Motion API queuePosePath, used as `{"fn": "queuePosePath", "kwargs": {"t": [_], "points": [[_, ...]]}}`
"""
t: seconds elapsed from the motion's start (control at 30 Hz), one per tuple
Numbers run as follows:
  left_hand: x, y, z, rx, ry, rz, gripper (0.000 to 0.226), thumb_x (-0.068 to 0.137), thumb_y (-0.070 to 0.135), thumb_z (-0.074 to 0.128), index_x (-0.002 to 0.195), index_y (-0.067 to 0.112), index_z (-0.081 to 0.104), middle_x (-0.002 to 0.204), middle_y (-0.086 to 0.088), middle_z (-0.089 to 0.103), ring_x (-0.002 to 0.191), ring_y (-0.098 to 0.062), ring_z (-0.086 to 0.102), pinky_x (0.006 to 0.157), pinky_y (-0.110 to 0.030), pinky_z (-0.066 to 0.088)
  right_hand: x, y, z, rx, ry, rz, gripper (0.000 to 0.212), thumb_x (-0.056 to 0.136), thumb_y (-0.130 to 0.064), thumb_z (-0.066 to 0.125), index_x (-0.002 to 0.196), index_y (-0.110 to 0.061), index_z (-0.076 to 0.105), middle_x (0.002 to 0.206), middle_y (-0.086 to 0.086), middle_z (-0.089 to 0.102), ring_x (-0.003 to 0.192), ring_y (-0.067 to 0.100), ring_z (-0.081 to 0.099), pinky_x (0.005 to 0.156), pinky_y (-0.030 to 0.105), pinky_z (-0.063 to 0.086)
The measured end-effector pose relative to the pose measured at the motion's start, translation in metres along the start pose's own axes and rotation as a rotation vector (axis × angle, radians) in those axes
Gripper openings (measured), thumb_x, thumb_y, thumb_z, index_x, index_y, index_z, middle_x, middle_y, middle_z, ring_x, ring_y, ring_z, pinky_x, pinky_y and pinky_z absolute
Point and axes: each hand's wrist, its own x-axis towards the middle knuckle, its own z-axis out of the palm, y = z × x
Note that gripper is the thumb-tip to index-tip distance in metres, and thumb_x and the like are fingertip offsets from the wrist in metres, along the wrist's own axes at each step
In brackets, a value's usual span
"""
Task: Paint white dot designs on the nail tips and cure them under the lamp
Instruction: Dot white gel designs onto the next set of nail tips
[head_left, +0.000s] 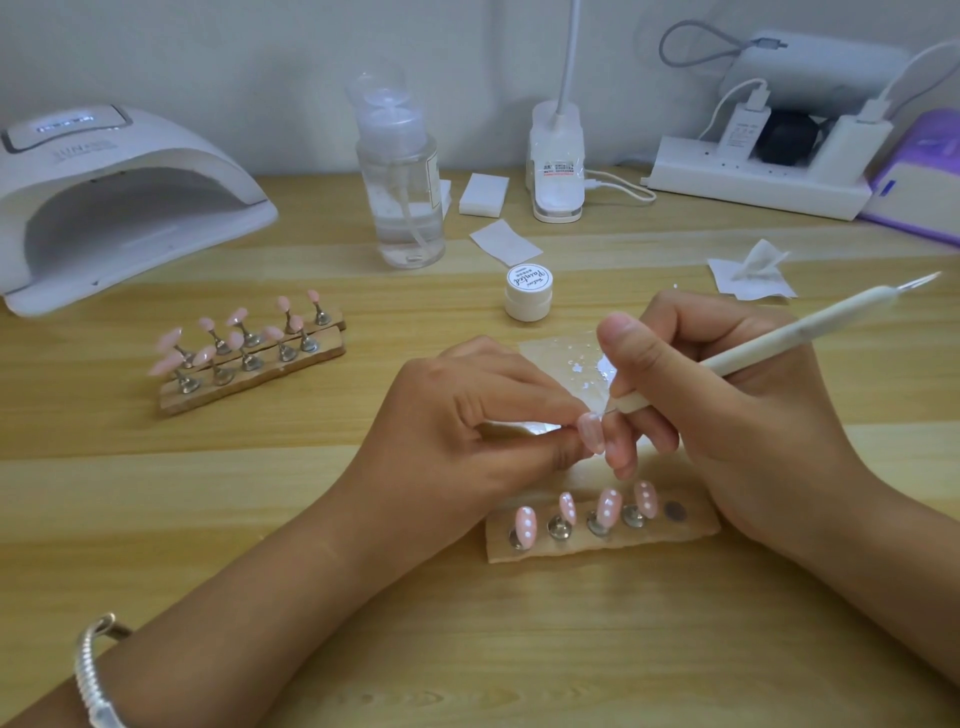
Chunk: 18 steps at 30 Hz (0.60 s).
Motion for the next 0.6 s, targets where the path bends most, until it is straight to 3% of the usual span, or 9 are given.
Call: {"fn": "queuePosePath", "kwargs": {"t": [0.17,0.6], "points": [[-0.0001,-0.001,0.0001,0.01,0.001,-0.003,0.008,0.081,0.027,0.075,0.087,0.024,0.08,0.082,0.015,0.073,0.085,-0.011,0.063,0.079,-0.025,0.048,0.0,-0.0002,0.0005,-0.014,0.0,0.0,0.042,0.091,-0.023,0.064,0.059,-0.004,0.046,0.041,-0.006,0.045,0.037,0.021,0.057,0.043,0.025,0.044],[-0.0002,-0.0003,0.0,0.016,-0.014,0.003,0.008,0.08,0.025,0.075,0.087,0.025,0.079,0.082,0.014,0.073,0.087,-0.013,0.063,0.079,-0.027,0.049,-0.0009,0.0003,0.0004,-0.003,-0.008,0.015,0.041,0.092,-0.023,0.063,0.059,-0.004,0.046,0.041,-0.007,0.047,0.038,0.022,0.056,0.043,0.024,0.043]]}}
